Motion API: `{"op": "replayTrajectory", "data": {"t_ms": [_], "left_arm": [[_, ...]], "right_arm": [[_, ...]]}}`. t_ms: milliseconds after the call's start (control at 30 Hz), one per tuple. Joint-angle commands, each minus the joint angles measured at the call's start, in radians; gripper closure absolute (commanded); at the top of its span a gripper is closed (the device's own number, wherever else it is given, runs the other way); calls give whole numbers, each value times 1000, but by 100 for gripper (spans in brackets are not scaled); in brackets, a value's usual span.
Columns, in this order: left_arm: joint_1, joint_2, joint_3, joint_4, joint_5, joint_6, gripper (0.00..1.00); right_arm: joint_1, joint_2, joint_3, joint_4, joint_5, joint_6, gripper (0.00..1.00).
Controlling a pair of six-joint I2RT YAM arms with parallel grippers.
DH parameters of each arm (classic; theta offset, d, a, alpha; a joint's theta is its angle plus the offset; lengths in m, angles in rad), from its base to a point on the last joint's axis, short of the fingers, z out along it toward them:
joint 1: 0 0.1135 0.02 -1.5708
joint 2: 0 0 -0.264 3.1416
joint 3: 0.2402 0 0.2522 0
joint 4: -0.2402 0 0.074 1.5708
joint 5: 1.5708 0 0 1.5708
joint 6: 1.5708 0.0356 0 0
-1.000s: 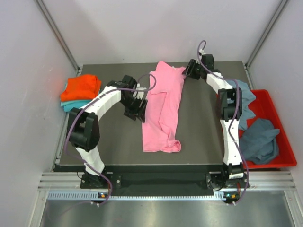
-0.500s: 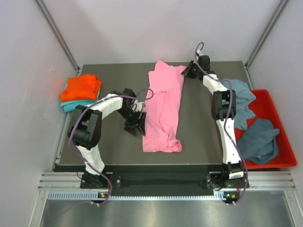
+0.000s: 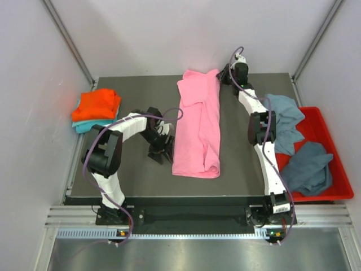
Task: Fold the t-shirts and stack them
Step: Fold the tshirt
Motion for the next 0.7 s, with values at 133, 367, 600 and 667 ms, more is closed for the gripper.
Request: {"op": "replayTrajectory", "data": {"t_ms": [133, 367, 600, 667], "left_arm": [[1, -51, 8, 20, -20, 9, 36], [3, -58, 39, 35, 17, -34, 37], [7, -38, 28, 52, 79, -92, 41], [10, -19, 51, 52, 84, -106, 41]], "right_arm": [[-15, -115, 12, 65, 64, -89, 37], [-45, -495, -339, -151, 22, -224, 12], [51, -869, -651, -407, 10, -448, 0], [100, -969, -825, -396, 13, -474, 0]]}}
